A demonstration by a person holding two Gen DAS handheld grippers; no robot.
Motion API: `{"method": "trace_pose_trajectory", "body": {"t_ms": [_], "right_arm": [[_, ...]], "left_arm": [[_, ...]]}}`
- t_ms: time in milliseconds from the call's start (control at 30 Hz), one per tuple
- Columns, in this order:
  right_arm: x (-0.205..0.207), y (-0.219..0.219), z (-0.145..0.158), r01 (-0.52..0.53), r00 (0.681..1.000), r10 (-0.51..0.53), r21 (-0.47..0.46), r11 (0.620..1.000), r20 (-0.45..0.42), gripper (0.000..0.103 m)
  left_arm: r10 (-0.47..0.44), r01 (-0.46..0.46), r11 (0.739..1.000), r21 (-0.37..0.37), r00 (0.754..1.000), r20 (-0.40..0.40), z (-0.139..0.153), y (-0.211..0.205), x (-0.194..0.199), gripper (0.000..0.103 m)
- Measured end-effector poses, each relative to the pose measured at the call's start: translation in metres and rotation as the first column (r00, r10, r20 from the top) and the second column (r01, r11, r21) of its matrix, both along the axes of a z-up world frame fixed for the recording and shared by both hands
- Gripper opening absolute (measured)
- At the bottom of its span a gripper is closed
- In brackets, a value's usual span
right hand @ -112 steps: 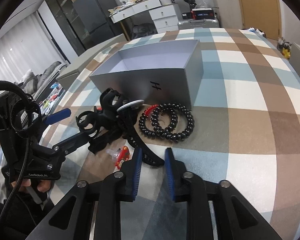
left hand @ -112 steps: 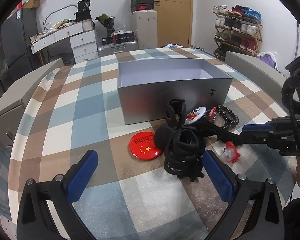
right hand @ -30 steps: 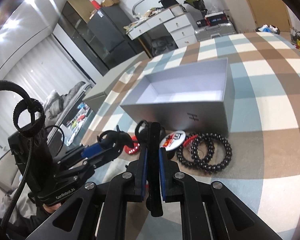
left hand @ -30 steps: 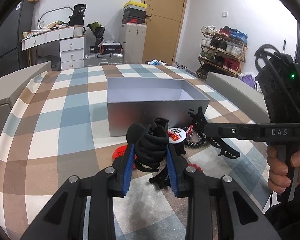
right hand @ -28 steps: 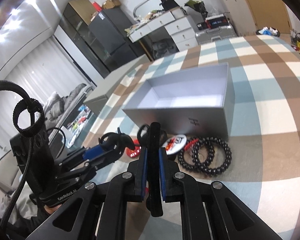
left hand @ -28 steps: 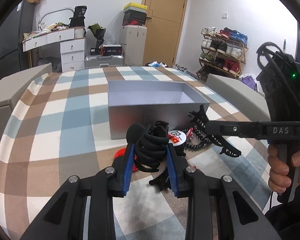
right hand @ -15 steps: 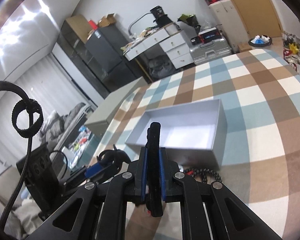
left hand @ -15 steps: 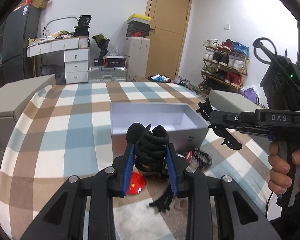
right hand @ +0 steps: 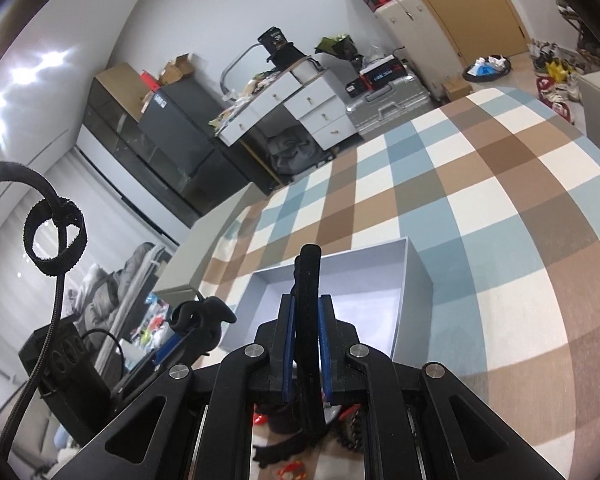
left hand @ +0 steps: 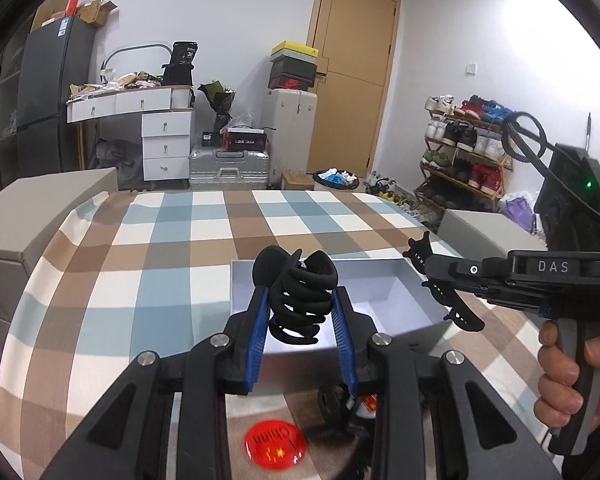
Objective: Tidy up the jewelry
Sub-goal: 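Lower the clip into the grey box and open the left tool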
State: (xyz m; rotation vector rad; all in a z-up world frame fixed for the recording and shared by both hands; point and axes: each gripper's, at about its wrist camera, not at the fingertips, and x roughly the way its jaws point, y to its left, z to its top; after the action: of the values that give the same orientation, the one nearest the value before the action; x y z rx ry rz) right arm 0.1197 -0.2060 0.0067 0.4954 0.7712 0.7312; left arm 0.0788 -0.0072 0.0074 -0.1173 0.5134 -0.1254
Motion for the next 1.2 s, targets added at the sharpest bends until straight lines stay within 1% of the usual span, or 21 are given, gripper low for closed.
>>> {"method": "trace_pose_trajectory", "body": {"t_ms": [100, 267, 433, 600, 700, 867, 967, 1200], "right_arm": [[0.005, 0.003, -0.002, 0.007, 1.0, -0.007, -0.014, 1.0, -0.002, 0.01], [0.015, 0.006, -0.008, 0.019, 1.0, -0.02, -0.031, 0.999, -0.017, 0.01], [0.019, 0.011, -0.012, 0.006, 0.999, -0.008, -0.054, 0.999, -0.032, 0.01], [0.024, 0.014, -0.02, -0.007, 0.999, 0.003, -0.068, 0.998, -0.05, 0.01], [0.025, 0.014, -0.02, -0.02, 0.999, 0.018, -0.074, 0.997, -0.036, 0.01], [0.03, 0.011, -0.022, -0.031, 0.999, 0.028, -0.07, 0.997, -0.046, 0.01], [0.03, 0.012, -0.022, -0.031, 0.998, 0.027, -0.074, 0.997, -0.049, 0.01], [0.024, 0.025, -0.019, -0.067, 0.997, 0.063, -0.115, 0.991, -0.033, 0.01]], "left_arm": [[0.008, -0.007, 1.0, 0.027, 1.0, -0.012, -0.003, -0.003, 0.007, 0.025], [0.016, -0.015, 0.999, 0.036, 0.999, -0.031, -0.005, -0.006, 0.015, 0.026], [0.033, -0.029, 0.998, 0.057, 0.996, -0.081, -0.012, -0.009, 0.021, 0.026], [0.017, -0.006, 0.996, 0.088, 0.992, -0.124, -0.018, -0.02, 0.018, 0.026], [0.005, 0.006, 0.997, 0.081, 0.99, -0.14, -0.015, -0.023, 0.016, 0.026], [-0.01, 0.022, 0.997, 0.075, 0.987, -0.159, -0.013, -0.028, 0.012, 0.026], [-0.018, 0.031, 0.996, 0.08, 0.988, -0.155, -0.013, -0.03, 0.01, 0.026], [0.0, 0.014, 0.996, 0.087, 0.987, -0.159, -0.015, -0.026, 0.016, 0.026]]}}
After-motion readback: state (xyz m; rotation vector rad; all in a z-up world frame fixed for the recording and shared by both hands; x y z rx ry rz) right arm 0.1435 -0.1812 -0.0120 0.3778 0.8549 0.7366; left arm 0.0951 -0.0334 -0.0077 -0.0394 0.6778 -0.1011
